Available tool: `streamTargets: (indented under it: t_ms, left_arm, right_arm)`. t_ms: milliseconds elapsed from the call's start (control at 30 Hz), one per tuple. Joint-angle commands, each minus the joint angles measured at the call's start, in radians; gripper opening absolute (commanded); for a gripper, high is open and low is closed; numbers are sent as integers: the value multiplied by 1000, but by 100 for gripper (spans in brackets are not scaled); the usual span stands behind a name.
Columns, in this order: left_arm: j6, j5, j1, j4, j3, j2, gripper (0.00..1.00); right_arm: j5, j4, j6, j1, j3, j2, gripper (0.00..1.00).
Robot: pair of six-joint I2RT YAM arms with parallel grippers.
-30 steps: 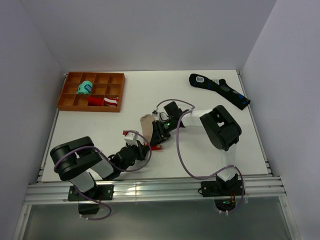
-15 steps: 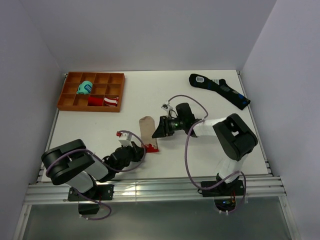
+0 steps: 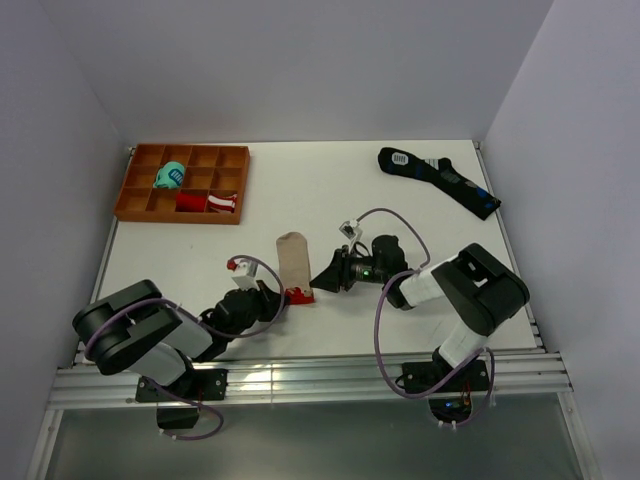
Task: Roll the socks
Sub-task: Roll the sock at the center of the board.
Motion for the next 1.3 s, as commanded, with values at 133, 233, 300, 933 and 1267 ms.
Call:
streamTargets:
  t_ms: [133,233,300,933,1267]
  left_arm:
    - [-32,112,50,-31,-40,54,0]
    - [-45,144,68,9,-56,77,0]
    - [-52,160,76,38,-65,95,0]
    - [-82,186,122,38,-129,43,0]
    - [-75,200,134,-41,-136,-35,0]
  right_arm:
    - [113,219,-42,51,-40,-14,47]
    - [159,186,-77,77,-31,-2,47]
    - [179,208,-79,89,-39,8,47]
    - [194,360,-94,87,-114,94,48]
    - [217,417,-88,127,-114,145,48]
